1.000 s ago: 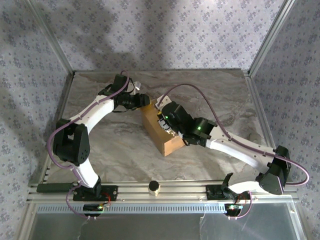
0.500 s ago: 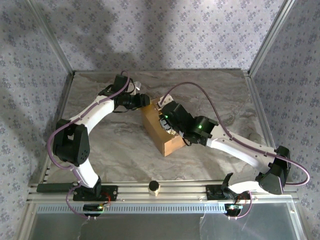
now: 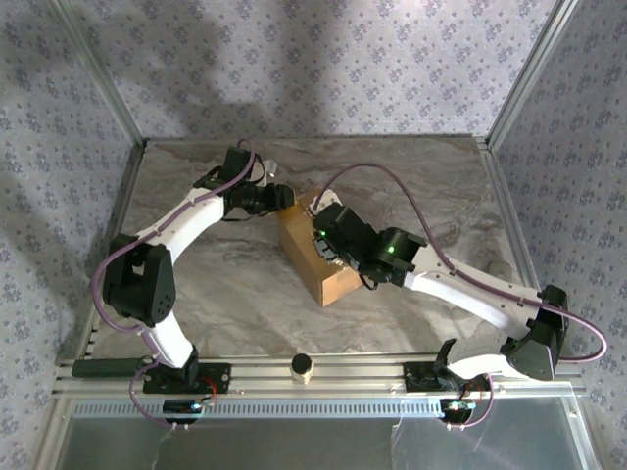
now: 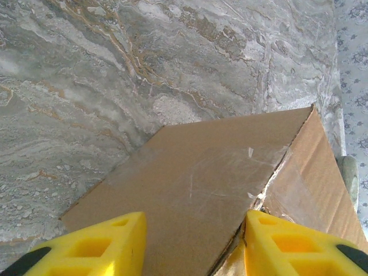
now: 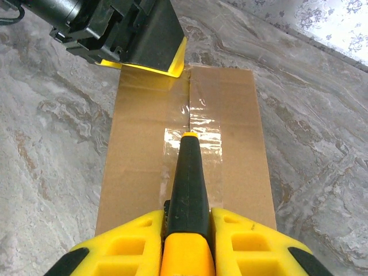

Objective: Unpack the express box

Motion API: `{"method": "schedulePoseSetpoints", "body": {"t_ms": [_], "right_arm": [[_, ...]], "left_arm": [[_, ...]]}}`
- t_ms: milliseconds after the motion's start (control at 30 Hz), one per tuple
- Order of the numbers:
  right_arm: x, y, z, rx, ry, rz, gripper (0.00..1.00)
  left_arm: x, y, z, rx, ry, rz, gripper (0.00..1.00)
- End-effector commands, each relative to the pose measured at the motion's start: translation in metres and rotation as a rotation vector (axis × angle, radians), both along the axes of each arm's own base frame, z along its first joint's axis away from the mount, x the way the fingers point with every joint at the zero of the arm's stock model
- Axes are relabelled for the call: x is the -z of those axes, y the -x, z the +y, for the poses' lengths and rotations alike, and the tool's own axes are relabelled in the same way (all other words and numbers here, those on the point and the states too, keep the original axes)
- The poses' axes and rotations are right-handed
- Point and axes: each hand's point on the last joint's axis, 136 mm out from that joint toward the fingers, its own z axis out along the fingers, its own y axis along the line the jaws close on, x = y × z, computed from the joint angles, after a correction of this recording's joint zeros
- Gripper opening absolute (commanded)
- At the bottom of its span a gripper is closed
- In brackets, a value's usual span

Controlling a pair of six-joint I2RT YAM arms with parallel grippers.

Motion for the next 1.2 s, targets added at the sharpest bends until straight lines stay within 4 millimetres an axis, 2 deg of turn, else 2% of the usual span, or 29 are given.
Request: {"method": "schedulePoseSetpoints", "body": {"t_ms": [0,367,500,1167], "right_arm": [[0.012,0.030,-0.005,-0.058,0.069,0.096,0.00],[0.004,0.036,-0.004,-0.048,0.050,0.093,0.00],[0.002,0.038,-0.003,-0.056,0.040,0.104,0.00],[0.018,0.046,-0.017,-0.050,0.136,0.126,0.00]], "left_arm": [[0.061,0.001,0.048,-0.160,-0.234,0.117,0.44],[0.058,0.001,0.051,-0.173,-0.241,0.096,0.43],[0.055,-0.001,0.059,-0.191,-0.286,0.058,0.42],[0.039,-0.002,0.057,-0.161,-0.271,0.001,0.42]]}}
